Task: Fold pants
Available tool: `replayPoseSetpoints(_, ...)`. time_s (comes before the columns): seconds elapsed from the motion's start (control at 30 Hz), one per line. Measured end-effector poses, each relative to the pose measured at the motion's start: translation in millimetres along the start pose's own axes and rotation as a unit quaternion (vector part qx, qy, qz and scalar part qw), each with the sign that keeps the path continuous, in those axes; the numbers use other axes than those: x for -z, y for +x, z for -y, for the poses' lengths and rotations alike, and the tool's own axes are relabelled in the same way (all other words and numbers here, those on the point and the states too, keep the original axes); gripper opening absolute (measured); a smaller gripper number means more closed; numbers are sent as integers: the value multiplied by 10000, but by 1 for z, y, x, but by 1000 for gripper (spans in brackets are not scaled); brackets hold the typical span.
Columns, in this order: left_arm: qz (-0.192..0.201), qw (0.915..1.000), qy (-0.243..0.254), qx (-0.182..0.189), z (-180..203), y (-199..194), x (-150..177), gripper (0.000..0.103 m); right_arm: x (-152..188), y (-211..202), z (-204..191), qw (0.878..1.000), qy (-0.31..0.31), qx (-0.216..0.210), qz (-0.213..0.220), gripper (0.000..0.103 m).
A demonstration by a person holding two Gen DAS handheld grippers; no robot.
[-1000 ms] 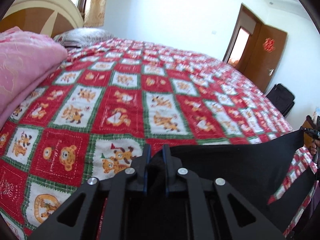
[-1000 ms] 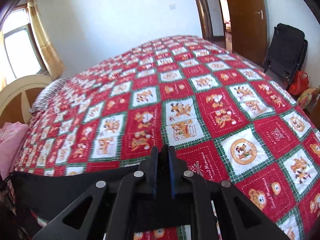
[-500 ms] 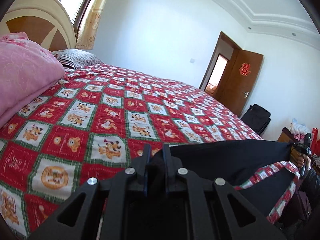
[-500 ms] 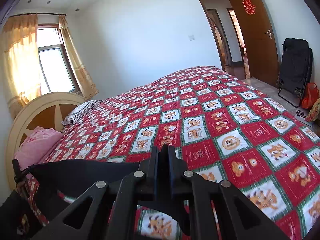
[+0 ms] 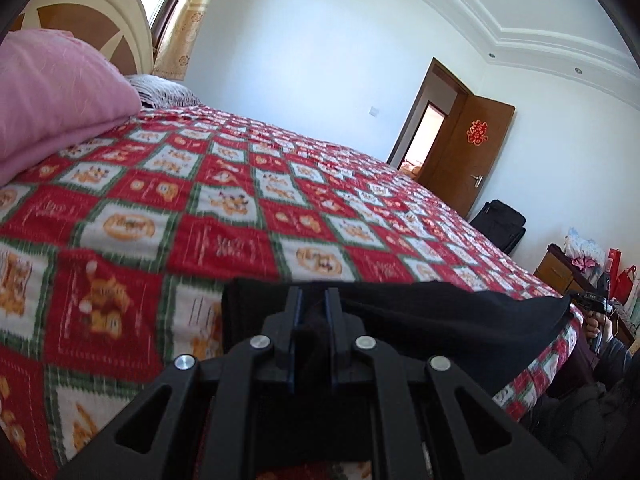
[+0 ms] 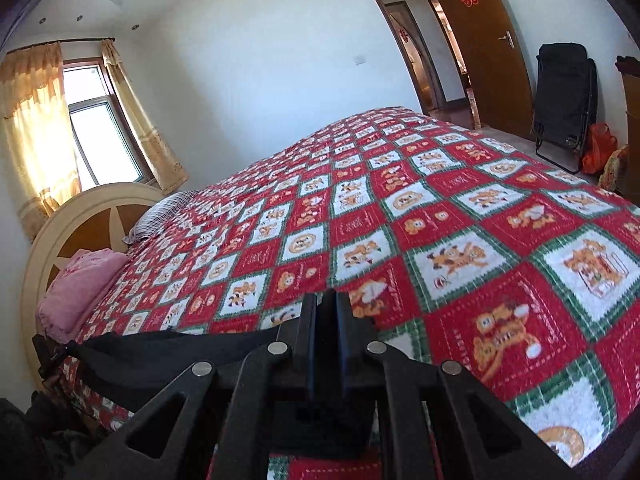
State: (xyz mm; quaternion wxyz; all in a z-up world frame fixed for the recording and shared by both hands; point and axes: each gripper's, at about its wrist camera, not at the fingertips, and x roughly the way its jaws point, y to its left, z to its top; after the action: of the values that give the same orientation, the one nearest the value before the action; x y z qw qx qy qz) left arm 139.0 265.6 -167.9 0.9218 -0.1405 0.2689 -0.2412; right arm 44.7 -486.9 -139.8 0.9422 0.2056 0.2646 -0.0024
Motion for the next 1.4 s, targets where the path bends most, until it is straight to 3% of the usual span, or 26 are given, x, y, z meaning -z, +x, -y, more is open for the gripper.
replayPoseSetpoints(0.17,-209,9994,129,-228,-6,-2,18,20,23,10,4,9987,-101,266,-433,9)
replayPoseSetpoints(0.2,-243,9992,177,-270,-7,-4,21,25,25,9,6,9986,-76,280,-450,9)
replayPoseSetpoints(0.3,-308,9969,398,-608,-9,-14,29,58,29,7,6,9978,-141,378,-522,10)
replayPoseSetpoints(0.33,-327,9965,412,-649,-12,-19,31,60,30,6,6,9974,-164,411,-576,10)
replayPoseSetpoints(0.5,-272,9918,253,-1223,-35,-47,38,60,31,-11,8,9977,-87,413,-538,16)
replayPoseSetpoints(0.6,-117,9885,19,-1506,-47,-66,41,59,32,-29,11,9963,-8,774,-379,20)
replayPoseSetpoints(0.67,-24,9877,-69,-1564,-47,-73,42,59,29,-43,11,9960,155,864,-191,28)
replayPoseSetpoints(0.73,-1,9886,-91,-1506,-38,-71,40,59,25,-52,-1,9968,185,782,-24,29)
replayPoseSetpoints(0.83,-23,9924,-95,-1226,-20,-59,35,59,18,-47,-54,9971,-421,629,-41,29)
replayPoseSetpoints(0.93,-59,9944,134,-1043,3,-43,32,59,22,-18,-140,9897,-1382,148,-340,29)
replayPoseSetpoints(1.0,-184,9951,251,-934,17,-27,31,59,34,6,-191,9798,-1879,-260,-633,30)
replayPoseSetpoints(1.17,-471,9908,617,-1110,36,6,35,59,101,79,-324,9261,-3206,-1337,-1473,30)
replayPoseSetpoints(1.23,-530,9865,755,-1351,41,11,39,60,133,104,-363,9039,-3518,-1658,-1781,30)
replayPoseSetpoints(1.33,-452,9858,773,-1421,40,9,40,62,169,122,-405,8717,-4065,-1920,-1952,30)
replayPoseSetpoints(1.4,-413,9852,786,-1468,38,6,41,62,186,134,-424,8578,-4291,-1975,-2026,30)
